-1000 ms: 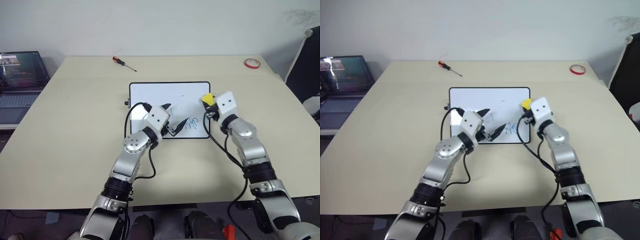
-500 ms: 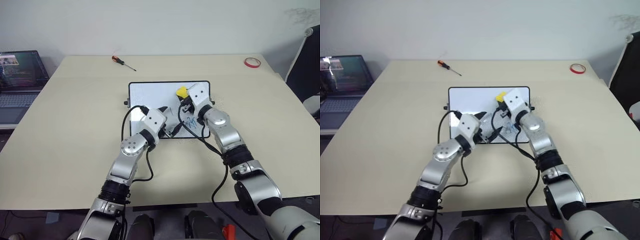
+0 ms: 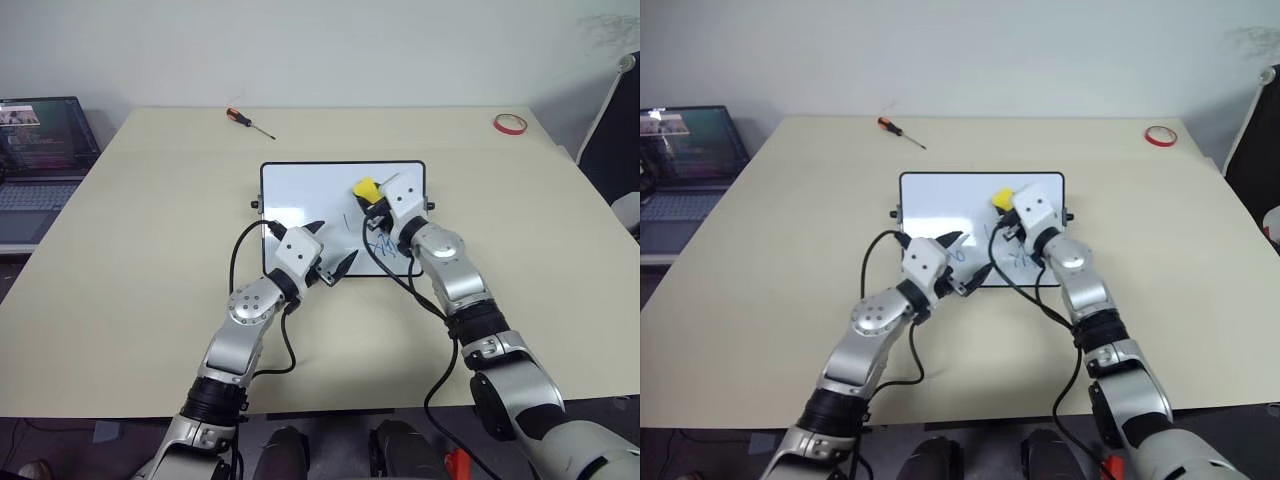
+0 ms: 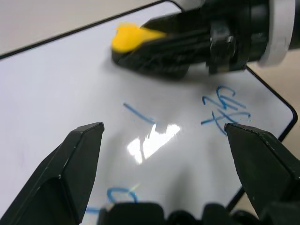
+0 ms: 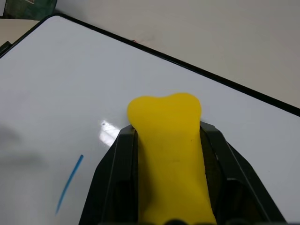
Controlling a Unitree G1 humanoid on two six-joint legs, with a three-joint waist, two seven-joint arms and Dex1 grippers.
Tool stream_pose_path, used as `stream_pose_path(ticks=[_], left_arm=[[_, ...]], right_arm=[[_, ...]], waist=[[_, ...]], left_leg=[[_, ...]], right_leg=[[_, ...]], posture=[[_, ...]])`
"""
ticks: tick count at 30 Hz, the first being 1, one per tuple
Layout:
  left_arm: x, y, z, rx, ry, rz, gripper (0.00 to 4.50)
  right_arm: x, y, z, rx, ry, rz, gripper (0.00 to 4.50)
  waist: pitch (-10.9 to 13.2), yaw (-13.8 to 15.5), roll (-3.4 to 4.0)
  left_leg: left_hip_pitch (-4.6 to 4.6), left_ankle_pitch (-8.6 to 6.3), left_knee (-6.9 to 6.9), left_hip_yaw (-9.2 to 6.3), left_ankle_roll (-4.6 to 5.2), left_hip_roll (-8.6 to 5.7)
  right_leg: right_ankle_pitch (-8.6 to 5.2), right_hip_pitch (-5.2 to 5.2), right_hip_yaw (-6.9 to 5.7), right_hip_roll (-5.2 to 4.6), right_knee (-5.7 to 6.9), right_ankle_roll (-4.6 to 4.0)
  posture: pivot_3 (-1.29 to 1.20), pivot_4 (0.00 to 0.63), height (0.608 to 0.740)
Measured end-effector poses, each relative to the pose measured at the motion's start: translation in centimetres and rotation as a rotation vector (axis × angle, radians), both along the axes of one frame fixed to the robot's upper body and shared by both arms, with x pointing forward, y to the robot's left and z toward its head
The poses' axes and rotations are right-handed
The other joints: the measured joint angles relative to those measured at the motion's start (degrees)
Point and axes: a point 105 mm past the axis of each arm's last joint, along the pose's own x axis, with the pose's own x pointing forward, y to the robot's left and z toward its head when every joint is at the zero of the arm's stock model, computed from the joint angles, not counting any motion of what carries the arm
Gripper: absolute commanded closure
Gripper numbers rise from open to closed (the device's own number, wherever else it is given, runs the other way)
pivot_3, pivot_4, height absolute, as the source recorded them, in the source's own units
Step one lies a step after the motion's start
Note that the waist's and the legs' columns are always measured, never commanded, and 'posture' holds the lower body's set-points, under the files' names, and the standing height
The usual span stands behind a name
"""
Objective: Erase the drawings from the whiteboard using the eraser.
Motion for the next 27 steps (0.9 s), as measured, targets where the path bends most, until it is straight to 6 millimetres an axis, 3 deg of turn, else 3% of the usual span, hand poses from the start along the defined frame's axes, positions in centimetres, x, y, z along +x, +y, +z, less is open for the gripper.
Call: stream_pose_path(ticks=[8,12,15,20,24,27], left_arm=[[-1.3,0.9,-1.0,0.007,0.023,0.008,0.00],[-2.0,1.1,-0.9,-0.009,0.018,0.005,0.00],[-2.4,1.4,-1.1,-0.012,0.026,0.008,0.00],[-3.0,1.6,-1.3,-0.015,0.032,0.005,0.00],[-3.3,2.2,-1.6,-0.022,0.045,0.021,0.00],[-3.3,2.2,-1.6,-0.025,0.045,0.023,0.00]], right_arm=[[-1.6,-2.6,1.3,0.059,-0.026,-0.026,3.20],[-3.7,-4.8,2.9,0.095,-0.066,-0.034,3.20],[-6.0,-7.2,2.7,0.092,-0.062,-0.063,3.20],[-10.2,-10.1,0.0,0.040,0.038,-0.110,3.20],[-14.5,-11.9,-4.4,-0.069,0.183,-0.114,3.20],[-16.2,-12.7,-6.8,-0.093,0.265,-0.123,3.20]], waist=[[0.1,0.3,0.07],[0.1,0.9,0.07],[0.1,1.3,0.07],[0.1,1.4,0.08],[0.1,1.4,0.07],[0.1,1.1,0.09]], left_leg=[[-0.38,0.00,-0.03,-0.08,0.00,0.00],[-0.43,-0.01,-0.04,-0.11,0.01,0.00],[-0.44,-0.01,-0.07,-0.14,0.02,-0.01],[-0.42,-0.01,-0.06,-0.16,0.02,-0.04],[-0.35,-0.02,-0.09,-0.25,0.02,-0.05],[-0.25,-0.02,-0.07,-0.14,0.02,-0.11]], right_leg=[[0.00,-0.26,-0.06,-0.02,-0.18,0.00],[0.00,-0.27,-0.09,-0.03,-0.26,0.00],[0.00,-0.24,-0.11,-0.03,-0.33,0.00],[0.00,-0.19,-0.12,-0.03,-0.37,0.01],[-0.01,0.02,-0.23,0.00,-0.59,0.01],[0.00,0.06,-0.14,0.05,-0.57,0.04]], posture=[[0.00,0.150,0.740],[0.00,0.150,0.740],[0.00,0.150,0.740],[0.00,0.150,0.740],[0.00,0.150,0.740],[0.00,0.150,0.740]])
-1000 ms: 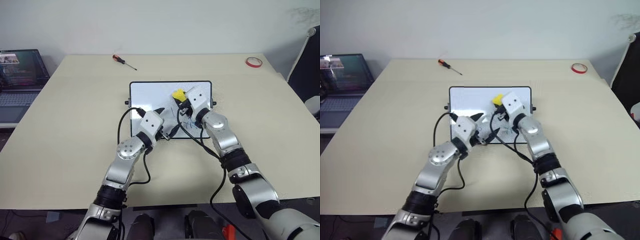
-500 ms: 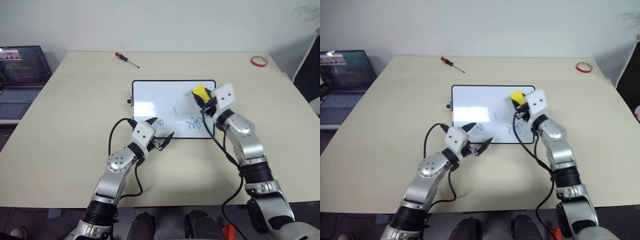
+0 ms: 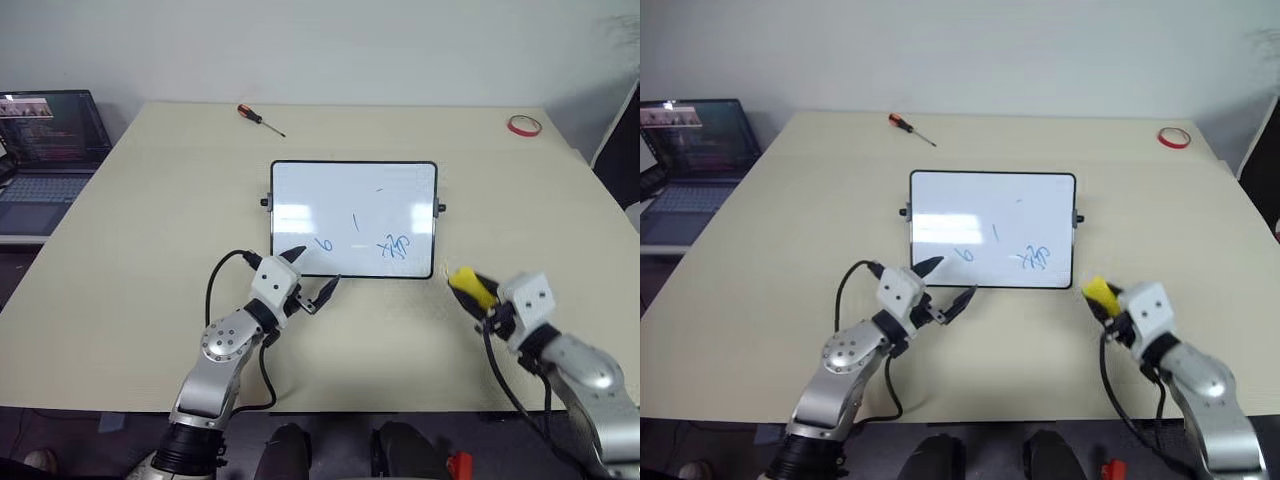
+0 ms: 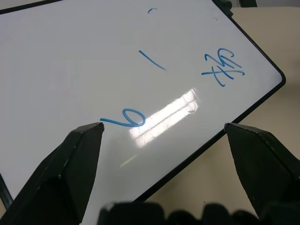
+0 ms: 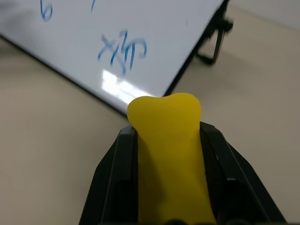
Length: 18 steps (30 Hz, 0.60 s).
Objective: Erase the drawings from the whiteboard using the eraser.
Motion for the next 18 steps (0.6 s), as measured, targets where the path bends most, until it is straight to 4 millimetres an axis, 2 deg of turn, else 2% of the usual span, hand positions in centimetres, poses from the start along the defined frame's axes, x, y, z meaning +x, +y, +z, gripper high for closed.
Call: stream_pose_path(ticks=[13,15,18], left_arm=[[0.1,-0.6,0.1,-0.004,0.000,-0.031,0.00],[0.0,-0.6,0.0,-0.003,0.006,-0.033,0.00],[-0.1,-1.0,-0.1,-0.005,0.016,-0.048,0.00]], right_arm=[[0.8,-0.3,1.5,-0.010,-0.080,-0.019,3.20],[1.8,-0.2,2.1,-0.014,-0.112,-0.029,3.20],[4.3,1.3,3.6,0.002,-0.203,-0.027,3.20]], waist=[[0.0,0.3,0.00],[0.0,0.0,0.00],[0.0,-0.2,0.00]], left_leg=[[0.03,0.00,0.02,0.06,0.00,-0.03],[0.07,0.00,0.03,0.10,0.00,-0.04],[0.19,0.01,0.03,0.19,-0.01,-0.05]], right_leg=[[0.01,0.06,0.04,0.12,-0.03,0.02],[0.03,0.06,0.08,0.12,-0.01,0.04],[0.09,0.08,0.08,0.14,0.02,0.03]], posture=[[0.00,0.150,0.740],[0.00,0.150,0.740],[0.00,0.150,0.740]])
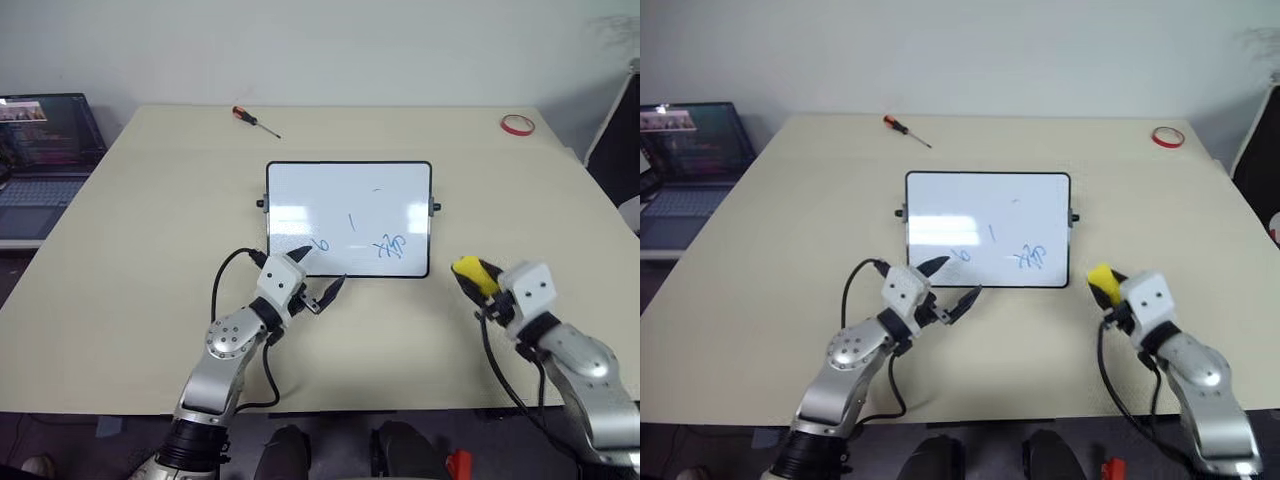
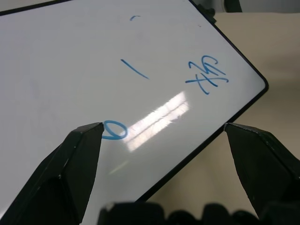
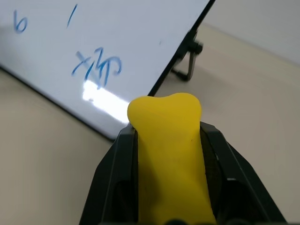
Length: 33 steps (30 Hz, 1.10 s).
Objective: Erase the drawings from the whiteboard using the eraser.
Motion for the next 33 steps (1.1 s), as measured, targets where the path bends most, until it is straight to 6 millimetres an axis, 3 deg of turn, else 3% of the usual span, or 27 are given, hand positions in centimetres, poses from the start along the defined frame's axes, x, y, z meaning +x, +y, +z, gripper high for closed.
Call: stream_pose_path(ticks=[3,8,14,20,27,30,33], left_arm=[[-0.1,-0.4,-0.1,0.000,0.007,-0.014,0.00],[-0.2,-0.1,-0.3,0.010,0.013,-0.009,0.00],[-0.6,0.4,-0.2,0.020,0.015,0.005,0.00],[-0.9,0.3,0.2,0.016,0.009,0.014,0.00],[-0.9,0.3,0.4,0.019,0.011,0.018,0.00],[-0.9,0.3,0.4,0.018,0.010,0.019,0.00],[-0.9,0.3,0.4,0.018,0.009,0.021,0.00]], right_arm=[[2.5,1.7,0.6,0.019,-0.059,0.007,3.20],[4.3,3.7,-0.7,0.027,-0.048,0.034,3.20],[5.7,3.8,-1.8,0.011,-0.035,0.015,3.20],[5.9,4.7,-2.6,-0.003,-0.018,0.048,3.20],[3.1,7.2,-5.7,-0.084,0.091,0.253,3.20],[3.3,7.2,-5.5,-0.114,0.073,0.253,3.20],[4.9,6.7,-4.1,-0.143,-0.001,0.184,3.20]], waist=[[0.0,0.2,0.00],[0.0,0.5,0.00],[0.0,0.5,0.00],[0.0,0.2,-0.01],[0.0,0.2,-0.01],[0.0,0.2,-0.01],[0.0,0.2,-0.01]], left_leg=[[0.01,0.00,0.00,-0.03,0.00,0.00],[-0.26,0.00,0.02,-0.05,-0.01,0.11],[-0.22,-0.02,0.05,-0.09,0.03,0.12],[0.14,-0.02,0.09,0.04,0.03,0.10],[0.25,-0.02,0.12,0.08,0.03,0.10],[0.26,-0.01,0.13,0.09,0.03,0.09],[0.32,-0.01,0.13,0.14,0.03,0.08]], right_leg=[[0.02,-0.01,0.01,0.03,0.02,-0.04],[0.02,-0.14,-0.01,-0.08,-0.06,-0.03],[0.02,-0.11,-0.03,-0.16,0.00,-0.01],[0.02,0.08,0.04,-0.15,0.23,-0.01],[0.01,0.12,0.05,-0.10,0.36,-0.01],[0.01,0.10,0.05,-0.09,0.40,-0.01],[0.01,0.11,0.05,-0.09,0.44,-0.01]], posture=[[0.00,0.150,0.740],[0.00,0.150,0.740],[0.00,0.150,0.740],[0.00,0.150,0.740],[0.00,0.150,0.740],[0.00,0.150,0.740],[0.00,0.150,0.740]])
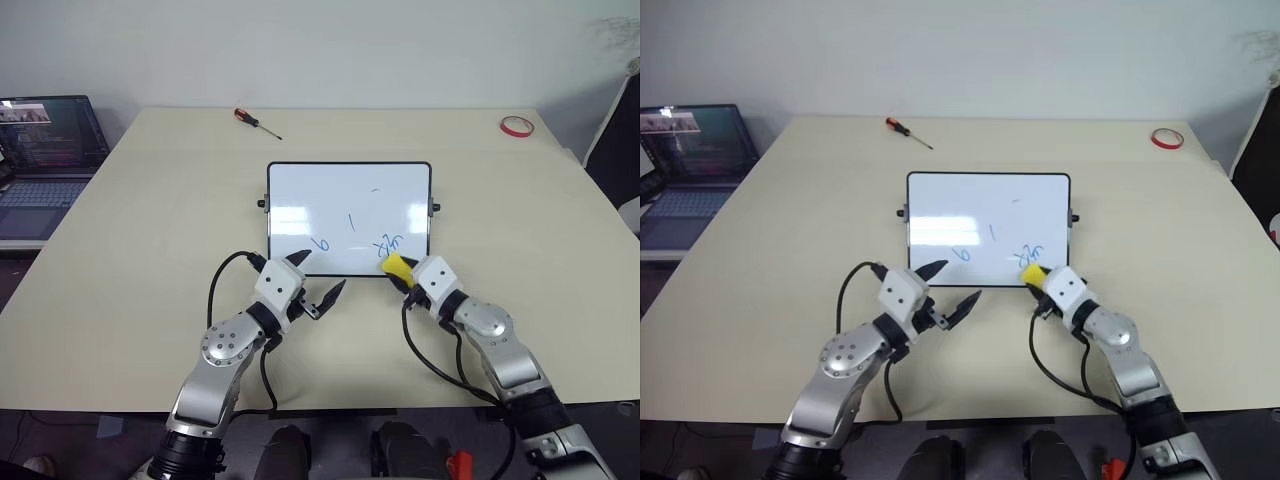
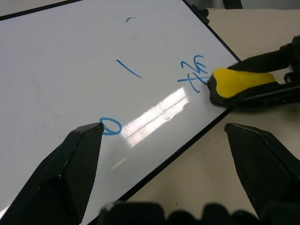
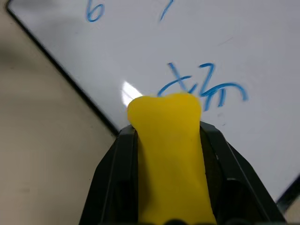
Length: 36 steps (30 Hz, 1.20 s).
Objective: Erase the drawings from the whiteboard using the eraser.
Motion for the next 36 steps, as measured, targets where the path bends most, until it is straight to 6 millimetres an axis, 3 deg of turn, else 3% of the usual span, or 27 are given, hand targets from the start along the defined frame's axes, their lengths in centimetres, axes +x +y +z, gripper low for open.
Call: stream_pose_path(ticks=[6,9,14,17,21,29,32,36], left_arm=[[0.1,0.0,0.1,-0.001,-0.004,0.004,0.00],[0.1,0.0,0.1,-0.001,-0.005,0.006,0.00],[0.2,0.0,0.2,-0.002,-0.008,0.011,0.00],[0.2,0.0,0.2,-0.002,-0.009,0.012,0.00],[0.2,0.0,0.3,-0.002,-0.010,0.012,0.00],[0.3,-0.1,0.6,-0.003,-0.021,0.007,0.00],[0.3,-0.1,0.6,-0.003,-0.021,0.006,0.00],[0.3,-0.3,0.5,-0.003,-0.021,0.000,0.00]], right_arm=[[3.3,-2.1,3.7,0.014,-0.152,-0.187,3.20],[2.8,-1.4,3.2,0.004,-0.140,-0.142,3.20],[-0.2,1.6,-0.5,-0.042,-0.010,0.058,3.20],[-1.0,2.3,-1.4,-0.057,0.043,0.121,3.20],[-0.5,2.2,-1.1,-0.070,0.031,0.104,3.20],[4.1,-0.6,4.2,-0.069,-0.191,-0.153,3.20],[4.0,-0.4,4.1,-0.066,-0.190,-0.147,3.20],[2.7,0.7,2.5,-0.048,-0.128,-0.061,3.20]], waist=[[0.0,0.0,-0.04],[0.0,0.0,-0.06],[0.0,-0.1,-0.06],[0.0,-0.1,-0.05],[0.0,-0.1,-0.05],[0.0,0.0,-0.07],[0.0,0.0,-0.07],[0.0,0.0,-0.07]], left_leg=[[0.05,0.00,0.01,0.02,0.00,0.00],[0.05,0.00,-0.01,0.03,0.00,0.01],[0.06,0.00,-0.01,0.05,0.01,0.04],[0.10,0.00,0.00,0.04,0.01,0.03],[0.12,0.00,0.00,0.07,0.00,0.02],[0.16,0.01,0.00,0.07,0.00,-0.01],[0.16,0.00,0.00,0.09,0.00,0.00],[0.17,0.00,0.00,0.08,0.00,0.02]], right_leg=[[0.00,0.02,0.02,0.00,0.07,0.00],[0.00,0.01,0.04,0.00,0.05,0.00],[0.00,0.01,0.03,-0.01,0.05,0.00],[0.00,0.02,0.02,-0.01,0.10,0.00],[0.00,0.02,0.03,0.00,0.12,0.00],[0.00,0.03,0.04,0.01,0.20,0.00],[0.00,0.03,0.06,0.00,0.19,0.00],[0.00,0.03,0.05,0.00,0.19,0.00]], posture=[[0.00,0.150,0.740],[0.00,0.150,0.740],[0.00,0.150,0.740],[0.00,0.150,0.740],[0.00,0.150,0.740],[0.00,0.150,0.740],[0.00,0.150,0.740],[0.00,0.150,0.740]])
